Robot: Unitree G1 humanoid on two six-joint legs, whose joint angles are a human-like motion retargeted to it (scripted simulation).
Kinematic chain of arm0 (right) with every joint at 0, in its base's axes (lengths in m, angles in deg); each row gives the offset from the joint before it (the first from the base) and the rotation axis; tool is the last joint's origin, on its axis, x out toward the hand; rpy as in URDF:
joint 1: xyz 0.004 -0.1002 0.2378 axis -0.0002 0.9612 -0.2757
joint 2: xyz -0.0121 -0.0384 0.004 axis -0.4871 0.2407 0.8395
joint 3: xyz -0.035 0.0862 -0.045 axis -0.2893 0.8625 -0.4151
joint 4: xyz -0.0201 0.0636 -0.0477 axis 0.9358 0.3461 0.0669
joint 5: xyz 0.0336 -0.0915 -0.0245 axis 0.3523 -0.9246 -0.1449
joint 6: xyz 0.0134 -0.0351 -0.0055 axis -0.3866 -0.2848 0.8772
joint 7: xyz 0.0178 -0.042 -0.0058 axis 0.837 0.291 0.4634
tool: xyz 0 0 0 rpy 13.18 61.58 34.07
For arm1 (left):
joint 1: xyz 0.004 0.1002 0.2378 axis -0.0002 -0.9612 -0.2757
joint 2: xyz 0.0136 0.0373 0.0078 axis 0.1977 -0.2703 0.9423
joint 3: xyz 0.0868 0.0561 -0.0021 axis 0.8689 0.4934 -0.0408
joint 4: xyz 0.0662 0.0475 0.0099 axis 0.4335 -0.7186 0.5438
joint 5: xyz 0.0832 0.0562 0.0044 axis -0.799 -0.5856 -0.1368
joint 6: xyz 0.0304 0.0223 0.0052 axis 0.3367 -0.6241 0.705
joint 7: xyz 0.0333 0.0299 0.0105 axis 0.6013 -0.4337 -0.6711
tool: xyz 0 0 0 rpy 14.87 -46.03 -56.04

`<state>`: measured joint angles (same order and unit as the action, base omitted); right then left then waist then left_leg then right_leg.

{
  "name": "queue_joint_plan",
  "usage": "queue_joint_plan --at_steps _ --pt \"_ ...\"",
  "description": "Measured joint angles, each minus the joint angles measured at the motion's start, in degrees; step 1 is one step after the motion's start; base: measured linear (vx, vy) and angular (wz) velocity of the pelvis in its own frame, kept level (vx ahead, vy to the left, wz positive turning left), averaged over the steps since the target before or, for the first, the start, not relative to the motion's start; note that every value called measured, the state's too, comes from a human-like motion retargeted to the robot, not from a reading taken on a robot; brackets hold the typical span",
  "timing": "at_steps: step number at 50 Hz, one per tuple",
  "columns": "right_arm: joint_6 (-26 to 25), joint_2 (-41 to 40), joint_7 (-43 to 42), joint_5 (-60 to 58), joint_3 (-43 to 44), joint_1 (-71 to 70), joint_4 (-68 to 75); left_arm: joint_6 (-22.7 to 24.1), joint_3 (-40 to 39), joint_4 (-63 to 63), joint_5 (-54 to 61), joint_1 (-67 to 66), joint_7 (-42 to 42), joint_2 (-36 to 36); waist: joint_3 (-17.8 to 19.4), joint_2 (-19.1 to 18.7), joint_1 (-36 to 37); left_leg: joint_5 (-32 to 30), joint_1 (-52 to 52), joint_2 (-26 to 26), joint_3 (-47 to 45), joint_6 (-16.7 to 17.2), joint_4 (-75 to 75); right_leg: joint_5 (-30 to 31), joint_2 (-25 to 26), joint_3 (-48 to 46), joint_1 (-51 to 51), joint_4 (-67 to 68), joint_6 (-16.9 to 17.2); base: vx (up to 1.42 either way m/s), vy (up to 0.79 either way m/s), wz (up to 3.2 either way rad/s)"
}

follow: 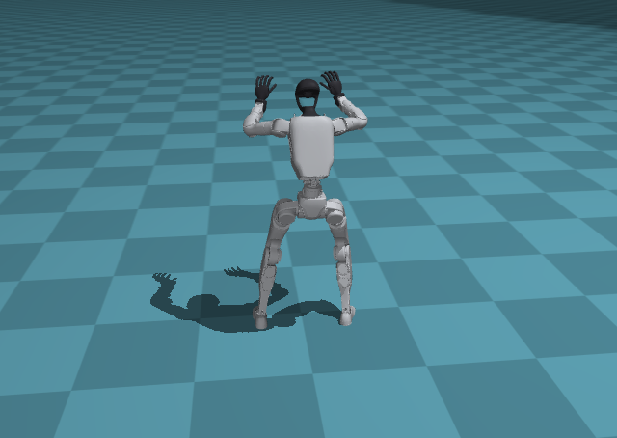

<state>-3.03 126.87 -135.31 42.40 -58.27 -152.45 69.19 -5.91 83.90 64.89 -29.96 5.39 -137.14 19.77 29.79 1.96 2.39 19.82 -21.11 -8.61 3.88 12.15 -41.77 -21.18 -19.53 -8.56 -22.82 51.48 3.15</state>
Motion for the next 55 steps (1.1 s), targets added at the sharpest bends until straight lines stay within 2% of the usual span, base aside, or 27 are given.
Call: queue_joint_plan --at_steps 2,3,5,7,8,11,13,15,17,18,20,22,23,25,28,32,35,38,40,43,44,45,47,48,50,52,55 --pt "-0.1 -8.3 -1.1 5.7 -13.3 -14.0 13.9 -0.7 9.8 -13.5 5.5 11.7 0.7 -4.5 0.0 -0.9 -0.4 0.1 -1.9 -0.3 0.5 0.2 -1.6 0.0 0.8 0.9 -1.5 0.7 -0.1 -0.19 -0.02 0.06" --pt "0.0 -14.3 -1.6 10.1 -18.8 -19.0 22.2 -2.7 14.8 -21.4 6.9 17.2 2.9 -7.6 0.0 -0.2 -0.8 0.2 -3.3 -0.1 0.6 -0.4 -2.6 -0.6 0.7 1.2 -3.1 1.9 -1.1 -0.17 -0.03 0.02" --pt "1.2 -23.3 -0.6 16.3 -23.3 -22.6 34.8 -3.2 20.5 -34.4 10.9 22.6 6.3 -12.9 0.0 0.2 -1.2 0.7 -4.8 -0.1 0.8 -0.6 -4.3 -1.3 0.5 1.6 -4.8 3.8 -1.7 -0.12 -0.03 0.01" --pt "2.5 -29.0 2.2 19.9 -23.7 -21.2 43.6 -1.9 22.5 -44.2 14.9 22.6 8.8 -18.0 0.0 -0.3 -0.8 1.2 -5.3 -0.2 0.9 -0.4 -5.4 -1.8 0.4 1.6 -5.1 4.8 -1.6 -0.04 -0.01 0.01" --pt "2.8 -29.5 3.8 18.5 -21.8 -18.8 45.8 0.4 21.4 -47.4 17.1 20.8 8.3 -20.7 0.0 -1.8 0.2 1.3 -4.9 -0.4 1.0 0.4 -5.5 -1.7 0.5 1.3 -4.4 4.5 -0.7 0.0 0.0 0.0" --pt "3.2 -30.6 6.7 19.7 -21.7 -11.7 48.2 1.1 20.2 -52.3 19.5 14.4 10.0 -27.0 0.0 -3.9 2.0 1.4 -4.9 -0.8 1.3 0.4 -5.6 -1.3 1.0 1.0 -3.9 3.9 -0.3 0.0 0.0 0.0" --pt "3.2 -30.6 4.8 18.2 -18.7 -4.2 45.3 2.5 18.6 -50.0 19.1 7.5 9.4 -28.3 0.0 -4.0 2.5 1.1 -4.2 -0.9 1.3 0.1 -4.8 -0.9 1.1 0.7 -3.1 3.0 -0.3 0.0 0.0 0.0" --pt "3.4 -24.8 3.7 18.1 -18.3 2.9 36.7 0.4 15.3 -43.7 15.9 -0.5 8.7 -28.8 0.0 -5.6 3.2 0.5 -4.8 -0.7 1.5 -0.3 -3.7 0.0 1.2 0.2 -3.3 1.5 -0.1 0.0 0.0 0.0" --pt "3.7 -25.0 -0.5 13.6 -8.0 15.5 28.7 3.5 10.5 -34.3 11.8 -12.0 6.0 -25.0 0.0 -4.1 2.3 -0.1 -3.8 -0.6 1.4 -0.6 -2.1 0.4 1.2 0.0 -2.4 0.3 -0.3 0.0 0.0 0.0" --pt "4.1 -24.0 -1.5 11.8 -4.1 21.5 24.1 3.9 8.0 -29.6 9.2 -17.9 5.3 -23.2 0.0 -3.6 1.7 -0.4 -3.9 -0.4 1.5 -0.7 -1.3 0.6 1.0 -0.2 -2.4 -0.4 -0.4 0.0 0.0 0.0" --pt "4.9 -27.6 -5.6 10.4 1.0 31.1 19.1 2.7 3.1 -22.9 3.3 -29.2 5.9 -18.7 0.0 0.3 -0.4 -1.3 -4.4 0.4 1.4 -2.3 0.1 0.7 0.6 0.2 -3.6 -0.7 -1.9 0.0 0.0 0.0" --pt "5.3 -23.9 -1.4 0.8 18.1 50.5 5.7 12.3 -7.7 -11.0 2.2 -47.4 0.2 -14.3 0.0 -0.2 -1.7 -1.6 -3.9 0.3 1.6 -0.2 1.2 1.6 0.6 -0.8 -2.3 -2.6 0.8 0.08 0.02 0.13" --pt "5.7 -23.7 -1.0 -0.7 23.4 57.9 1.4 13.0 -11.8 -7.3 1.0 -54.9 -0.7 -13.4 0.0 0.2 -2.3 -1.8 -4.4 0.3 1.6 -0.1 1.6 1.9 0.6 -0.9 -2.7 -3.0 1.0 0.07 0.02 0.09" --pt "6.3 -24.4 -0.4 -2.5 32.8 71.4 -5.6 13.6 -20.7 -0.8 -1.0 -69.8 -2.6 -13.2 0.0 1.3 -3.4 -2.3 -4.8 0.6 1.4 -0.1 3.0 2.3 0.4 -0.9 -3.4 -3.9 1.2 0.08 0.01 0.0" --pt "10.6 -26.0 -0.4 -3.4 42.3 87.3 -12.7 14.7 -34.9 8.2 -5.6 -90.3 -3.4 -17.6 0.0 1.3 -4.2 -0.3 -8.5 -1.3 1.1 1.5 -2.4 1.9 1.2 -0.8 -6.2 -0.7 1.2 0.11 0.01 -0.18" --pt "11.4 -24.7 0.6 -4.6 52.7 99.7 -18.6 15.8 -47.0 19.1 -7.3 -105.6 -4.4 -21.0 0.0 1.3 -3.8 -0.2 -7.8 -1.5 0.6 1.4 -2.0 2.4 1.6 -0.5 -5.7 -1.7 1.8 0.07 0.02 -0.11" --pt "10.5 -20.0 -1.4 -6.2 58.8 100.3 -22.3 15.5 -52.6 25.5 -9.1 -107.0 -5.9 -16.9 0.0 0.8 -2.8 0.0 -6.4 -1.5 0.3 1.1 -1.8 2.4 1.6 -0.3 -4.4 -2.1 2.0 0.02 0.0 -0.03" --pt "7.3 -11.3 -2.3 -7.8 62.4 92.5 -25.0 12.8 -55.7 29.6 -9.9 -98.0 -5.0 -7.1 0.0 0.3 -1.3 0.5 -6.1 -0.9 0.0 0.6 -3.1 1.8 0.9 0.4 -4.5 -0.4 2.1 0.0 0.0 0.0" --pt "4.1 -4.1 -1.8 -7.7 59.9 82.1 -24.3 10.9 -53.2 29.5 -8.1 -85.7 -3.8 0.2 0.0 -0.8 -0.4 0.0 -4.5 -1.5 0.2 1.0 -2.0 2.3 1.4 -0.3 -2.7 -1.7 1.8 0.0 0.0 0.0" --pt "0.3 2.5 -1.0 -6.5 40.4 51.4 -16.9 10.8 -35.7 23.5 0.1 -54.8 -1.0 8.4 0.0 -0.9 0.5 -0.4 -3.5 -1.6 0.3 1.2 -1.7 2.4 1.5 -0.5 -1.7 -1.7 1.1 -0.06 -0.01 0.03" --pt "-2.2 2.4 -1.7 -4.8 27.7 37.1 -11.9 7.4 -25.0 19.8 3.0 -41.2 1.0 8.6 0.0 0.0 0.5 -1.5 -2.3 -0.7 0.3 0.0 0.9 2.6 1.1 -0.3 -1.2 -2.9 0.3 -0.15 -0.02 0.21" --pt "-5.3 1.2 -3.0 -2.4 12.7 21.5 -5.8 2.5 -12.6 15.3 5.8 -26.4 3.5 8.0 0.0 1.3 0.5 -3.0 -0.6 0.7 0.2 -1.7 4.6 2.9 0.4 0.2 -0.6 -4.6 -1.0 -0.13 -0.02 0.19" --pt "-5.6 0.4 0.3 -3.4 5.4 6.7 -1.5 11.6 -4.0 8.5 17.2 -10.9 1.7 6.5 0.0 -0.8 0.9 -3.2 0.2 0.1 0.5 0.5 4.5 3.6 0.8 -0.8 1.1 -5.5 1.6 -0.04 0.0 0.06" --pt "-4.4 -0.9 0.4 -3.4 0.9 0.8 1.7 13.0 1.2 4.1 20.2 -3.9 2.2 4.2 0.0 -1.7 1.4 -3.2 1.2 -0.2 0.4 1.2 4.4 3.7 0.9 -1.0 2.3 -5.7 2.2 0.0 0.0 0.0" --pt "-7.1 -9.0 0.0 0.5 -11.3 -13.4 14.1 10.7 13.8 -9.7 23.3 13.0 3.8 -2.3 0.0 -0.7 1.7 -3.8 -0.4 -0.3 0.6 0.8 4.8 4.0 1.2 -1.0 0.4 -5.7 1.4 -0.11 -0.03 0.0" --pt "-3.8 -19.0 -2.0 9.9 -21.5 -22.3 29.4 2.7 22.8 -24.6 21.1 23.7 7.7 -11.3 0.0 0.4 1.7 -4.5 -1.6 0.1 0.5 -0.4 5.3 3.8 0.9 -0.5 -1.4 -4.9 -0.8 -0.1 -0.02 0.07" --pt "-1.1 -26.2 1.8 16.4 -23.4 -25.1 42.9 1.5 26.9 -40.9 23.1 29.7 10.4 -20.8 0.0 -0.1 2.5 -4.9 -2.3 -0.1 0.8 -0.1 5.6 4.1 1.1 -0.9 -1.9 -5.2 -0.7 -0.02 0.0 0.02"
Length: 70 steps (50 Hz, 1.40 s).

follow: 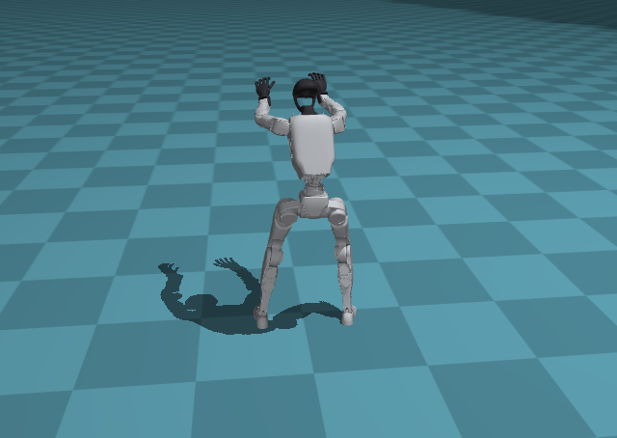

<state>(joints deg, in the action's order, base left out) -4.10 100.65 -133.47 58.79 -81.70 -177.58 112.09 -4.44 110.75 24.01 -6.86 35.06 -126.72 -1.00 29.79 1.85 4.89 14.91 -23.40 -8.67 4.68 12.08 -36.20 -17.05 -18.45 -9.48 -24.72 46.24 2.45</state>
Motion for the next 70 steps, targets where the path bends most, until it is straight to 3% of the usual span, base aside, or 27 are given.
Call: queue_joint_plan --at_steps 3,6,10,13,20,22,25,28,32,36,39,42,43,45,48,50,52,55,58,63,65,67,70 --pt "1.0 -2.2 3.6 1.2 4.8 4.0 6.1 2.4 -2.6 -9.1 4.3 -2.6 0.9 -7.0 0.0 -2.3 1.1 -0.1 0.8 -0.3 0.4 1.2 0.3 0.6 0.2 -0.8 1.5 -1.0 1.5 0.0 0.0 0.0" --pt "2.7 -5.5 2.5 5.0 6.6 10.6 6.8 4.7 -1.9 -11.3 7.9 -8.9 2.9 -9.7 0.0 -2.0 0.2 0.1 1.2 -0.2 0.5 1.0 0.0 0.3 -0.1 -1.2 1.9 -0.4 1.3 0.0 0.0 0.0" --pt "4.1 -6.2 0.2 4.9 8.3 22.8 0.8 6.4 -1.4 -3.5 5.5 -22.2 1.9 -7.7 0.0 -2.0 -1.6 0.3 0.2 0.1 0.7 0.4 -0.6 0.2 -0.1 -0.8 1.3 -0.4 1.3 0.0 0.0 0.0" --pt "4.5 -6.5 -1.0 1.5 12.2 35.2 -4.0 6.4 -6.2 7.3 -1.5 -36.7 -0.8 -3.9 0.0 -1.1 -2.9 1.5 -0.5 0.4 0.5 0.0 -2.2 -0.7 -0.5 -0.1 0.3 1.2 0.8 0.0 0.0 0.0" --pt "6.0 -3.9 -6.4 -11.6 33.6 73.8 -20.2 9.4 -29.3 28.9 -18.5 -78.7 -5.9 -0.1 0.0 0.3 -3.1 6.8 -1.4 0.3 -0.6 -0.9 -9.3 -4.3 -0.8 2.6 -1.3 6.9 0.1 0.09 0.03 -0.18" --pt "9.4 -1.8 -8.1 -15.9 41.3 85.8 -28.0 11.4 -38.3 33.8 -23.2 -91.0 -6.9 -0.5 0.0 -0.9 -2.4 9.8 -4.4 -1.9 -0.7 0.4 -16.0 -5.7 0.1 2.8 -3.6 11.5 -0.2 0.17 0.04 -0.32" --pt "7.3 2.4 -6.7 -20.1 53.7 104.2 -40.1 11.4 -50.4 40.5 -22.4 -107.9 -9.8 -2.1 0.0 -0.9 -2.7 9.5 -1.0 0.2 -1.3 -1.3 -12.0 -5.6 -0.9 3.8 -1.1 8.5 0.6 0.11 0.06 0.0" --pt "9.4 2.9 -5.5 -21.9 66.6 118.4 -51.3 12.8 -62.5 47.6 -22.7 -121.3 -11.4 -2.7 0.0 -0.6 -3.2 10.0 0.3 0.6 -1.8 -1.5 -11.9 -6.0 -1.5 3.9 0.0 8.4 0.9 0.12 0.04 0.0" --pt "10.4 6.8 -5.2 -22.7 81.3 128.0 -64.7 13.4 -74.2 58.1 -23.7 -129.7 -12.2 0.5 0.0 -1.2 -3.1 9.9 2.2 0.8 -2.0 -1.6 -10.9 -5.5 -1.5 4.0 2.0 7.0 1.6 0.08 0.03 -0.02" --pt "8.1 16.0 -5.5 -23.7 88.8 123.7 -70.0 13.7 -78.2 64.9 -21.7 -122.3 -10.5 9.3 0.0 -2.4 -1.9 9.4 4.4 0.9 -2.2 -1.6 -9.7 -4.8 -1.5 3.8 4.3 5.7 2.0 0.0 0.0 0.0" --pt "4.9 26.1 -5.2 -21.7 83.2 108.7 -65.7 11.8 -70.3 62.7 -17.5 -103.0 -7.7 17.6 0.0 -3.9 -0.3 9.0 5.3 0.8 -2.2 -1.4 -9.5 -4.4 -1.4 3.7 5.2 5.3 1.9 -0.07 0.01 -0.03" --pt "3.9 32.7 -5.7 -15.4 61.3 79.9 -54.4 8.6 -49.5 52.0 -15.1 -72.2 -7.4 23.0 0.0 -5.1 1.4 8.6 4.7 0.5 -2.0 -0.8 -9.9 -4.0 -1.1 3.6 4.8 5.5 1.5 -0.14 0.0 0.0" --pt "4.1 34.3 -5.6 -11.2 51.1 68.9 -49.8 5.8 -40.8 47.0 -15.9 -60.4 -7.1 22.6 0.0 -5.6 2.1 8.5 3.4 0.3 -1.7 -0.7 -10.3 -3.9 -0.9 3.5 3.6 5.7 1.1 -0.18 0.0 0.05" --pt "8.0 43.2 -6.8 6.6 32.1 53.0 -43.1 -8.7 -24.1 37.0 -21.8 -35.7 -2.7 13.7 0.0 -8.3 7.8 7.9 -2.0 -1.0 -0.9 0.2 -10.4 -2.2 0.7 2.8 -1.1 4.9 0.8 -0.18 -0.01 0.01" --pt "9.0 26.4 -5.2 14.9 5.2 20.0 -22.9 -8.5 -10.8 15.9 -13.2 -18.3 -4.2 9.0 0.0 -6.6 4.7 6.7 -2.6 -0.8 -0.9 0.3 -9.8 -1.8 0.6 2.9 -2.0 4.9 -0.2 -0.16 -0.02 0.02" --pt "6.1 6.0 -5.7 11.1 8.6 12.3 -4.7 0.5 -8.4 3.0 -3.4 -14.6 -6.9 7.8 0.0 -4.0 -0.4 5.3 -1.4 0.3 -1.2 -0.5 -8.5 -2.3 -0.5 3.1 -1.4 5.2 -1.3 -0.11 -0.04 0.17" --pt "4.4 0.1 -3.1 10.3 10.8 12.2 2.7 3.3 -9.5 -4.6 3.6 -14.5 -5.9 3.9 0.0 -3.8 -1.5 4.4 -0.1 0.5 -1.2 0.4 -6.8 -1.6 -0.7 2.6 0.0 3.8 0.2 -0.07 -0.02 0.12" --pt "2.6 -1.9 4.3 11.6 6.4 11.1 9.0 -0.7 -10.9 -13.7 6.6 -13.3 -2.5 -5.0 0.0 -5.1 -0.3 2.4 -1.8 0.5 -0.9 0.4 -4.2 0.2 -0.4 1.9 -1.6 1.4 0.2 -0.08 -0.01 0.09" --pt "3.3 -6.3 2.2 8.0 5.8 17.6 8.3 3.3 -10.1 -13.7 6.7 -20.4 -1.4 -6.5 0.0 -3.4 -1.4 1.5 -0.2 0.0 -1.2 0.2 -2.2 1.2 0.3 1.8 -0.1 -0.8 0.9 -0.02 -0.01 -0.03" --pt "4.6 -2.8 -1.8 1.5 13.0 35.9 -6.8 4.8 -15.6 0.3 -4.5 -38.9 -5.0 -4.3 0.0 -2.8 -1.4 0.5 -0.4 -0.2 -1.5 -0.6 -0.1 2.4 0.9 1.9 -0.6 -3.0 1.2 0.0 0.0 0.0" --pt "8.1 -2.3 -3.5 0.0 18.6 45.4 -13.2 6.3 -20.9 9.0 -9.9 -49.2 -5.7 -1.5 0.0 -2.7 -1.5 2.8 -3.7 -2.0 -1.9 0.7 -6.1 1.3 1.5 1.9 -3.4 1.4 1.1 0.07 -0.01 -0.22" --pt "8.0 0.3 -4.1 -0.9 24.5 56.0 -19.0 5.7 -25.6 17.2 -12.6 -59.3 -7.9 -1.2 0.0 -3.1 -1.2 2.7 -4.7 -1.5 -1.7 -0.3 -5.4 1.5 1.4 2.2 -4.4 0.7 0.8 0.03 0.0 -0.04" --pt "7.7 -0.9 -7.0 -4.8 36.0 75.5 -26.5 9.9 -35.2 28.6 -14.3 -79.2 -9.8 1.1 0.0 -1.4 -2.1 3.2 -1.7 -0.1 -1.8 -1.7 -3.5 0.5 0.8 3.2 -2.2 -0.1 0.6 0.03 0.0 -0.03"
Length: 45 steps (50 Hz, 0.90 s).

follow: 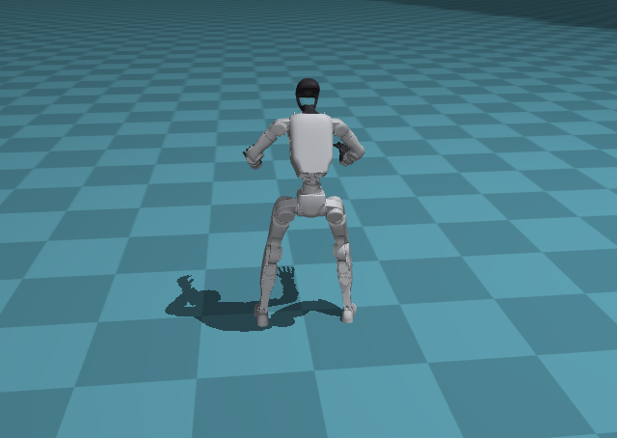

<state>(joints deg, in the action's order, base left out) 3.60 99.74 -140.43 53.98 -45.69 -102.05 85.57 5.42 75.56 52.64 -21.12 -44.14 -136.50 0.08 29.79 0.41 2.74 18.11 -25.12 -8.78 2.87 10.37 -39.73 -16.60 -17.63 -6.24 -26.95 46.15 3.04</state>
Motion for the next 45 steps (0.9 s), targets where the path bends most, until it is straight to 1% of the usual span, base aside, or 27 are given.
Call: queue_joint_plan --at_steps 2,5,7,8,10,12,13,14,15,17,18,20,21,23,25,27,30,32,33,35,37,39,40,42,45 --pt "3.8 0.1 -2.0 -4.2 7.8 11.8 -6.1 2.1 -7.6 6.8 -5.2 -12.2 0.0 0.1 0.0 -0.5 0.1 3.1 -4.5 -1.8 0.1 1.4 -7.7 -1.8 0.4 0.1 -3.8 6.0 -0.3 0.13 0.01 -0.17" --pt "5.1 -0.1 -4.0 -9.2 20.2 29.4 -14.6 4.1 -18.5 16.7 -8.7 -30.3 -2.2 -0.9 0.0 -0.6 -0.4 4.7 -5.0 -1.7 -0.1 1.2 -9.7 -2.9 0.2 0.9 -4.5 7.8 -0.3 0.12 0.03 -0.06" --pt "4.7 0.6 -3.8 -11.8 27.8 38.5 -19.8 4.7 -25.6 22.9 -9.2 -41.2 -2.9 -2.1 0.0 -0.4 -1.2 5.0 -3.7 -0.8 -0.4 0.5 -8.8 -3.2 -0.4 1.5 -3.7 7.4 0.0 0.1 0.05 0.03" --pt "3.3 0.9 -3.2 -12.6 31.7 42.2 -21.6 4.8 -28.8 25.7 -8.1 -46.0 -3.5 -2.3 0.0 0.2 -1.7 4.4 -1.3 0.4 -0.7 -0.3 -5.9 -3.0 -1.0 2.0 -2.0 5.4 0.3 0.09 0.05 0.05" --pt "3.1 0.7 -3.3 -14.2 38.9 47.1 -25.3 6.1 -35.4 31.2 -7.7 -53.6 -4.0 -2.6 0.0 1.0 -2.0 4.4 0.6 1.2 -1.2 -0.7 -4.7 -3.2 -1.5 2.5 -0.5 4.8 0.4 0.1 0.04 -0.03" --pt "3.4 3.0 -3.9 -15.6 44.2 48.5 -29.7 6.7 -40.5 36.3 -8.4 -57.0 -3.6 -2.2 0.0 0.7 -2.0 5.1 1.0 0.9 -1.6 -0.8 -6.2 -3.4 -1.6 2.6 -0.1 5.8 0.5 0.11 0.03 -0.12" --pt "4.4 4.5 -4.9 -16.1 46.2 48.2 -32.4 7.1 -42.6 38.8 -9.4 -57.4 -3.4 -1.8 0.0 0.2 -2.0 5.9 0.3 0.2 -1.7 -0.3 -8.7 -3.9 -1.5 2.6 -0.5 7.7 0.6 0.09 0.04 -0.12" --pt "3.1 6.7 -5.1 -16.3 48.3 47.4 -35.0 6.5 -43.7 41.2 -8.6 -56.1 -3.4 -0.7 0.0 -0.2 -1.6 5.6 1.5 0.6 -1.8 -0.7 -7.4 -3.5 -1.6 2.7 0.5 6.5 0.7 0.0 0.0 0.0" --pt "0.6 9.2 -4.9 -16.5 50.5 46.3 -37.4 5.4 -44.2 43.5 -7.0 -53.9 -3.5 0.9 0.0 -0.5 -1.1 4.7 3.7 1.6 -2.0 -1.5 -4.2 -2.9 -1.8 3.0 2.2 3.9 0.8 -0.01 0.05 -0.03" --pt "-0.8 13.9 -4.8 -16.7 51.6 40.9 -43.0 4.2 -42.5 47.1 -6.7 -45.3 -2.8 4.2 0.0 -1.6 -0.3 4.5 5.0 1.9 -2.1 -1.7 -3.7 -2.7 -2.2 3.0 3.5 3.5 1.1 0.0 0.0 0.0" --pt "-1.6 16.6 -3.6 -16.9 51.2 36.8 -45.3 3.2 -40.4 48.1 -6.7 -39.1 -1.7 5.9 0.0 -2.4 0.2 4.4 5.5 2.0 -2.1 -1.7 -3.6 -2.6 -2.2 3.0 4.0 3.4 1.1 0.0 0.0 0.0" --pt "-2.7 21.1 0.5 -16.4 48.0 25.8 -48.5 1.3 -34.0 48.6 -6.8 -24.2 1.3 9.2 0.0 -3.7 1.1 4.3 6.4 2.1 -2.0 -1.7 -3.5 -2.5 -2.3 2.9 5.0 3.3 1.1 -0.03 0.0 0.01" --pt "-3.0 22.7 3.4 -15.3 43.6 17.5 -48.2 -0.1 -28.9 46.8 -7.1 -14.3 3.1 10.4 0.0 -4.2 1.6 4.4 6.3 1.9 -1.9 -1.5 -4.0 -2.6 -2.3 2.8 5.0 3.6 1.0 -0.08 0.0 0.0" --pt "-2.0 23.5 7.9 -12.8 32.2 -1.3 -45.5 -2.8 -18.1 41.6 -9.3 5.4 6.8 11.8 0.0 -5.3 2.1 5.5 4.1 0.3 -1.7 -0.3 -8.4 -3.2 -1.6 2.3 3.6 6.8 0.6 -0.08 -0.02 -0.04" --pt "-4.6 21.7 11.7 -8.4 17.9 -21.2 -37.8 -6.8 -6.5 32.9 -8.2 24.6 7.2 11.0 0.0 -5.2 2.2 3.9 6.1 1.6 -1.5 -0.9 -4.3 -2.4 -1.9 2.5 5.1 3.8 0.4 -0.16 -0.01 0.05" --pt "-5.4 16.6 11.6 -4.7 2.7 -39.7 -25.9 -9.6 4.4 20.9 -7.3 40.7 6.1 9.3 0.0 -5.1 1.5 3.3 5.4 1.5 -1.4 -0.6 -4.2 -2.1 -1.8 2.4 4.4 3.9 0.2 -0.16 -0.02 0.05" --pt "-5.6 6.4 9.8 -0.9 -18.0 -61.6 -3.8 -11.5 19.6 -0.5 -2.6 60.2 4.1 5.7 0.0 -4.7 0.3 2.0 2.8 1.1 -1.3 0.0 -3.7 -1.2 -1.3 2.2 1.9 3.5 -0.1 -0.14 -0.03 -0.01" --pt "-4.7 0.3 11.5 0.5 -27.9 -68.0 9.1 -10.3 25.5 -14.9 1.8 66.2 5.1 0.6 0.0 -5.0 0.1 1.4 2.7 0.7 -1.3 0.2 -3.3 -0.7 -0.9 2.0 1.8 2.8 0.0 -0.12 -0.03 -0.06" --pt "-4.2 -3.0 12.9 1.6 -32.4 -70.8 15.1 -10.5 28.6 -21.7 4.2 69.0 6.6 -1.2 0.0 -4.8 -0.1 0.9 1.8 0.5 -1.3 0.4 -2.9 -0.3 -0.6 1.9 0.9 2.3 0.0 -0.11 -0.03 -0.06" --pt "-4.3 -8.0 15.2 2.0 -36.6 -71.7 23.8 -9.5 31.9 -33.2 9.7 71.3 9.5 -6.0 0.0 -4.3 0.1 -0.1 1.5 0.2 -1.5 0.6 -1.7 0.5 -0.3 1.8 0.5 1.2 0.2 -0.08 -0.03 -0.05" --pt "-4.7 -9.6 17.1 3.0 -38.8 -70.4 27.3 -9.6 31.1 -39.8 14.2 70.0 12.8 -10.1 0.0 -4.9 0.3 -0.8 1.0 0.0 -1.4 0.5 -0.7 1.3 0.0 1.5 0.2 0.0 0.4 -0.06 -0.02 0.01" --pt "-6.2 -10.7 15.2 2.3 -36.6 -66.3 27.9 -8.0 28.8 -41.7 19.4 66.5 14.1 -12.8 0.0 -4.3 0.5 -1.5 1.4 0.1 -1.5 0.3 0.5 1.6 -0.2 1.0 0.3 -0.5 0.3 0.0 0.0 0.0" --pt "-6.3 -10.6 14.4 1.8 -35.1 -63.9 26.9 -7.1 27.0 -41.2 20.6 64.1 14.5 -13.6 0.0 -4.0 0.5 -1.6 1.5 0.3 -1.6 0.0 0.9 1.4 -0.7 0.5 0.0 0.0 -0.1 0.0 0.0 0.0" --pt "-7.4 -6.8 11.4 1.5 -31.4 -57.2 20.2 -6.6 23.2 -34.8 21.9 56.7 12.2 -13.4 0.0 -5.0 0.5 -2.5 1.6 0.2 -1.1 0.0 2.2 2.6 0.1 0.8 0.9 -2.5 0.8 0.0 0.0 0.0" --pt "-5.9 0.2 8.9 -1.7 -23.7 -43.8 8.5 -4.5 17.7 -22.6 16.0 43.2 8.5 -12.0 0.0 -5.3 0.7 -2.8 1.6 0.4 -0.9 -0.1 3.2 2.9 0.0 0.4 1.2 -3.4 1.0 0.0 0.0 0.0"
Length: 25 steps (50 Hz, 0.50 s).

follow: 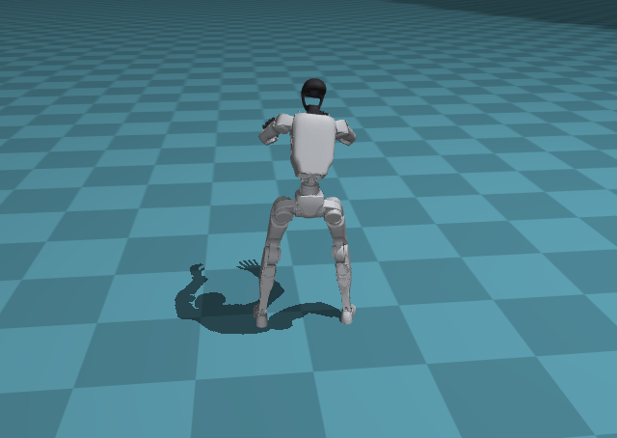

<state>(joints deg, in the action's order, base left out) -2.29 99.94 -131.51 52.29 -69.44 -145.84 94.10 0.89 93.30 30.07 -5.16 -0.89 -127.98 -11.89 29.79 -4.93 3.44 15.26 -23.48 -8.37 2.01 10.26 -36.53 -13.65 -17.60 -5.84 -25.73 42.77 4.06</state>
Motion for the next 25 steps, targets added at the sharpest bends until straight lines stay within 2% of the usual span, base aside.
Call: queue_joint_plan --at_steps 5,10,13,15,18,20,23,25 --pt "3.1 7.8 -5.1 -6.5 20.3 33.9 -10.4 3.4 -11.6 16.9 -14.2 -28.8 -3.8 1.7 0.0 0.5 0.5 1.0 0.6 0.4 0.1 0.3 -0.1 -0.8 -0.3 0.1 0.7 0.2 0.4 0.01 0.0 0.01" --pt "5.3 5.5 -7.2 -8.3 48.2 69.7 -15.3 6.7 -26.8 30.3 -21.9 -59.5 -5.4 2.0 0.0 1.1 0.8 2.7 -1.4 0.4 0.0 0.7 -2.3 -2.0 -0.7 0.5 -1.2 2.1 0.1 0.09 0.02 0.01" --pt "9.6 2.7 -8.1 -8.8 60.3 85.2 -23.5 9.3 -36.1 37.6 -26.1 -76.4 -5.3 3.5 0.0 1.5 0.0 4.8 -4.1 -0.8 -0.1 1.5 -7.3 -3.2 -0.3 0.5 -3.3 5.5 0.1 0.11 0.01 -0.07" --pt "8.7 1.8 -7.4 -9.1 68.0 93.4 -29.8 9.7 -40.5 41.9 -25.3 -84.6 -6.6 5.6 0.0 2.4 -0.7 3.2 -1.1 1.0 -0.2 0.0 -2.2 -2.5 -1.1 0.9 -1.0 1.8 0.5 0.0 0.0 0.0" --pt "10.0 2.9 -8.0 -9.6 76.4 98.8 -39.2 10.3 -47.4 48.4 -27.6 -90.4 -8.1 9.6 0.0 2.6 -1.0 3.2 -0.3 1.0 -0.4 -0.4 -2.1 -2.3 -1.0 1.0 0.0 1.2 1.0 0.0 0.0 0.0" --pt "12.5 5.2 -9.7 -10.0 80.4 98.4 -45.4 10.8 -52.0 53.3 -31.1 -90.6 -8.7 13.1 0.0 2.0 -0.5 4.9 -2.0 -0.8 -0.7 0.7 -7.2 -3.2 -0.4 0.7 -1.1 4.7 1.1 0.03 0.0 -0.1" --pt "7.7 13.3 -8.8 -11.6 84.7 91.7 -50.0 8.1 -55.0 58.8 -31.1 -81.4 -10.0 21.5 0.0 1.8 0.3 3.0 2.0 0.8 -0.6 -0.8 -1.8 -1.9 -0.8 0.7 2.5 0.2 1.5 -0.02 0.01 0.02" --pt "5.1 19.9 -7.5 -12.5 83.4 83.1 -51.4 6.2 -53.8 60.7 -30.9 -70.7 -8.5 27.2 0.0 1.4 0.6 2.5 3.1 0.8 -0.3 -0.7 -0.9 -1.7 -0.8 0.3 3.9 -0.6 1.5 -0.03 -0.01 0.07"
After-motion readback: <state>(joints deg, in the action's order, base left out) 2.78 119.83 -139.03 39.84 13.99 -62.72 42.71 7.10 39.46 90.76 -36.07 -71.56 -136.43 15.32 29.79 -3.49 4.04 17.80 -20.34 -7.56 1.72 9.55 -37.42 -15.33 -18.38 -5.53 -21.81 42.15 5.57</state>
